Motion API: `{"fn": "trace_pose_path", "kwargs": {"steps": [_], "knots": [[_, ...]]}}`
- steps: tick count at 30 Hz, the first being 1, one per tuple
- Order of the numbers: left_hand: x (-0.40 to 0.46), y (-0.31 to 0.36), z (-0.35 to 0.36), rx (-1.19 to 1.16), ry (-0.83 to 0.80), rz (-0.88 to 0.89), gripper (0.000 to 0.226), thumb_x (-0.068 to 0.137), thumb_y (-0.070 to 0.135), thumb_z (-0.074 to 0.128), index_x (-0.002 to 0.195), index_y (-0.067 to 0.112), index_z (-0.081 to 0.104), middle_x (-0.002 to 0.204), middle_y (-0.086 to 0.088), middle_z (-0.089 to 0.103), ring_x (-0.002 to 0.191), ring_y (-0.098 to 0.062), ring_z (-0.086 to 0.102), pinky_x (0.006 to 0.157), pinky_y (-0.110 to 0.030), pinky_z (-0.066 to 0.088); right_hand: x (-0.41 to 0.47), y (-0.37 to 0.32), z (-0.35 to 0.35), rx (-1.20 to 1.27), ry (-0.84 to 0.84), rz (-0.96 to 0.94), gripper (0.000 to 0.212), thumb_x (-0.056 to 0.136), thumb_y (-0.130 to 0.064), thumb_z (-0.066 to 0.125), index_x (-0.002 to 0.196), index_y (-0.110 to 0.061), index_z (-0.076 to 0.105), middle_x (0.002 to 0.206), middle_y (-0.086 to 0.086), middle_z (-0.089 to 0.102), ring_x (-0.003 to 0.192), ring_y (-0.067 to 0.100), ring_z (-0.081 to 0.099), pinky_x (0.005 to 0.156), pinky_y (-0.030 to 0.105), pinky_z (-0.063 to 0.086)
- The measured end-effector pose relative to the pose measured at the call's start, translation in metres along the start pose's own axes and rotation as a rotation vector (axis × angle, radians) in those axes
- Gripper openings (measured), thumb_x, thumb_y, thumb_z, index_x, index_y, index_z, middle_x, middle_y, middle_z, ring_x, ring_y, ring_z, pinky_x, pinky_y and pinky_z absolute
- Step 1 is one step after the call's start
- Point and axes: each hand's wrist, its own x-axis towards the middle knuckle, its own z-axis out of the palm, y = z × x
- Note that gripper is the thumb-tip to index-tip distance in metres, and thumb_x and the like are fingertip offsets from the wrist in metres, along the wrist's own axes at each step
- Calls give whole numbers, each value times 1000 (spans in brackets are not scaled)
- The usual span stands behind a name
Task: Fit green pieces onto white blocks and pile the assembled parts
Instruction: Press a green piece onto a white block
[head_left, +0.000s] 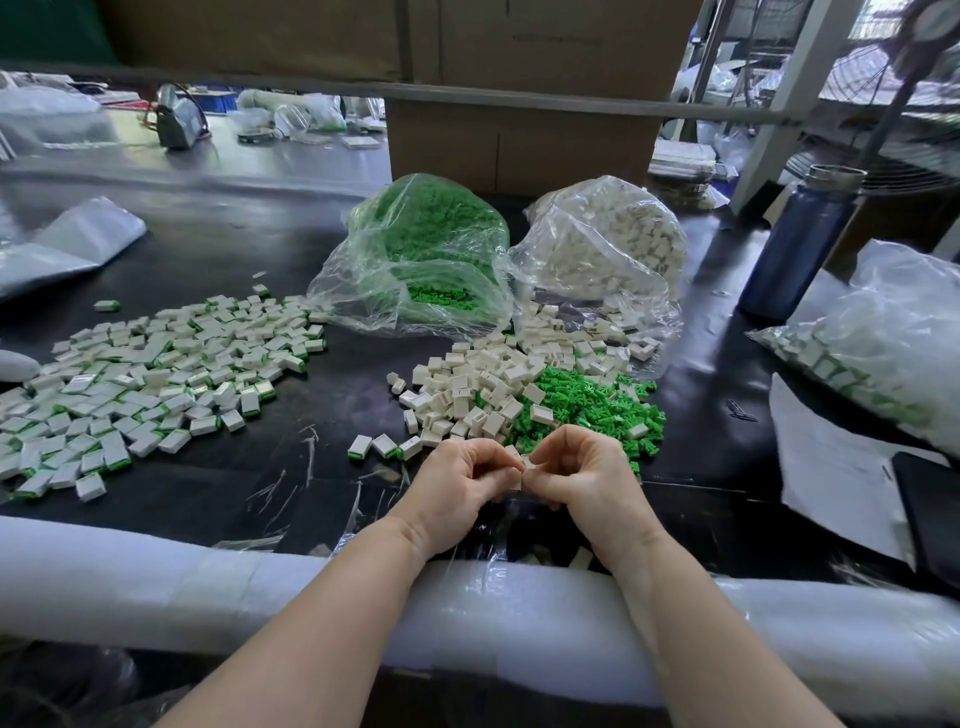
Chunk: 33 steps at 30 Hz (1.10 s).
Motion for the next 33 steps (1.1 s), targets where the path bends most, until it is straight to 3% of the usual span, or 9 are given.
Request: {"fn": "trace_pose_path", "kwargs": {"steps": [8,12,15,18,21,25,30,33], "knots": [[-1,1,0,66,-30,9,16,86,2,62,77,15,66,70,9,61,61,8,54,69,-9,43,-1,0,-1,-11,-20,1,25,69,10,72,68,-12,60,60,5,60,55,12,54,50,19,47],[-1,1,0,15,6,27,18,86,3,62,78,18,67,70,11,63,63,7,57,68,-8,44,0,0,0,26,-1,-9,20,71,7,73,71,-10,62,58,1,62,54,8,56,51,18,47],[0,1,1,-27,68,45,11,87,6,61,88,15,68,80,1,68,72,0,61,71,-11,48,1,0,1,69,38,-16,13,75,4,71,74,-7,64,56,-3,63,50,4,55,49,16,45],[1,-2,3,-37,54,41,19,86,5,63,98,20,64,88,-8,67,79,-12,62,78,-22,53,3,1,2,104,69,-8,11,79,3,67,74,-7,65,54,-4,62,49,5,55,48,15,45],[2,-5,2,-15,83,37,16,86,8,62,91,23,62,83,-9,65,76,-16,60,79,-30,53,2,1,2,77,74,-10,9,82,-3,67,75,-8,68,58,0,65,52,6,57,51,16,48],[4,-8,0,84,158,39,13,90,19,59,79,25,64,73,5,65,70,-7,58,74,-22,50,2,1,3,72,52,-6,12,83,-5,66,75,-13,70,63,2,69,56,7,60,55,17,50],[3,-8,-1,131,125,17,17,91,23,56,85,12,68,80,-12,68,72,-14,57,74,-30,48,3,2,6,-11,59,7,16,85,-3,64,71,-9,66,56,-1,64,51,6,57,51,16,48],[2,-6,0,150,103,-2,18,91,23,56,85,11,69,74,-6,66,69,-12,55,72,-30,47,3,1,7,-42,49,26,16,86,-4,63,70,-8,65,56,1,62,49,4,54,50,16,46]]}}
